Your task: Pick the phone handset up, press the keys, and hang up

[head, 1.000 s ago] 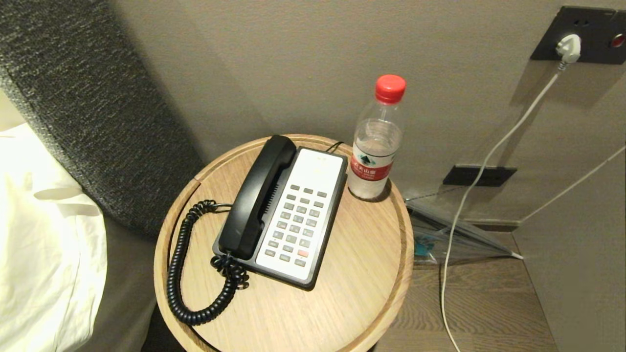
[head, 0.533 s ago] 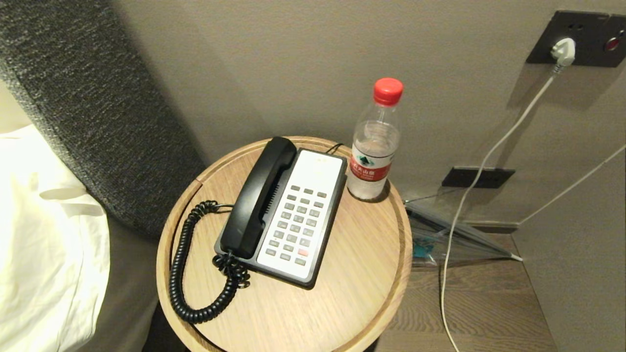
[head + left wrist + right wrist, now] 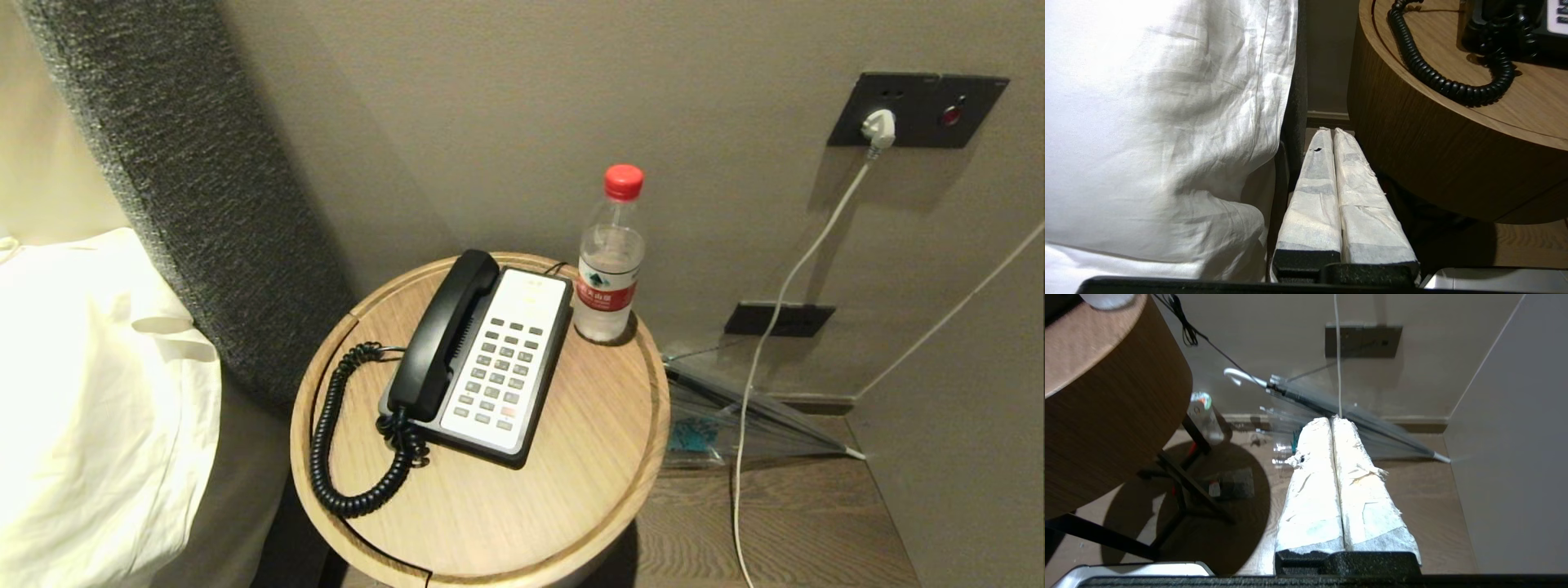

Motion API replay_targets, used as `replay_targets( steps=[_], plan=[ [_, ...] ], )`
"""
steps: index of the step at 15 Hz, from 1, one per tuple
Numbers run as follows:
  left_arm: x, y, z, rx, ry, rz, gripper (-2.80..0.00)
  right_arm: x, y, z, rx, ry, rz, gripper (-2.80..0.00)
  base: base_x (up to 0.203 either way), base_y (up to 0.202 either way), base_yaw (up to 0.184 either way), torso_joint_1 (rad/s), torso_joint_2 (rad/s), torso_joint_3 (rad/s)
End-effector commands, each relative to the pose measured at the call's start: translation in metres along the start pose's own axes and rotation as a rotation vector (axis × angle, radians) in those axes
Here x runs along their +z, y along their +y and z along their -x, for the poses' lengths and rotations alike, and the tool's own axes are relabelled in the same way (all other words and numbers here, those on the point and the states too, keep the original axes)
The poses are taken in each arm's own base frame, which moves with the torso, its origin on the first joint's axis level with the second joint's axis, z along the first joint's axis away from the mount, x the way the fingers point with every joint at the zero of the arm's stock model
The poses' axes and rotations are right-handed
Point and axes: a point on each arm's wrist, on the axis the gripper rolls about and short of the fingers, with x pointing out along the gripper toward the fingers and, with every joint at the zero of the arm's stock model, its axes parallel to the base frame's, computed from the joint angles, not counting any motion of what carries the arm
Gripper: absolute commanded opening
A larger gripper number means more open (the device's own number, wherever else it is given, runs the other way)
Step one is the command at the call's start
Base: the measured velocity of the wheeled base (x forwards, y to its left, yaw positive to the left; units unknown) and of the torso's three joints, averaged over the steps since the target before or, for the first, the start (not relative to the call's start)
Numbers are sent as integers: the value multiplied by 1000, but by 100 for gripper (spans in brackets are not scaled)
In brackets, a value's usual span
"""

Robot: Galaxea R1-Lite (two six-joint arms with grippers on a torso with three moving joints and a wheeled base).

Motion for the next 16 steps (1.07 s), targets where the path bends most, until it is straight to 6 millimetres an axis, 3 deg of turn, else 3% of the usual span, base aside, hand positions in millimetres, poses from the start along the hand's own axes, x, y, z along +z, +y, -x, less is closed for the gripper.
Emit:
replay_targets(
  steps=[1,16],
  plan=[
    [0,0,0,0,1,1,-280,-1,0,1,0,-12,0,-280,0,0,0,-1,4,207],
    [0,0,0,0,0,3,-280,-1,0,1,0,-10,0,-280,0,0,0,3,1,201]
  ],
)
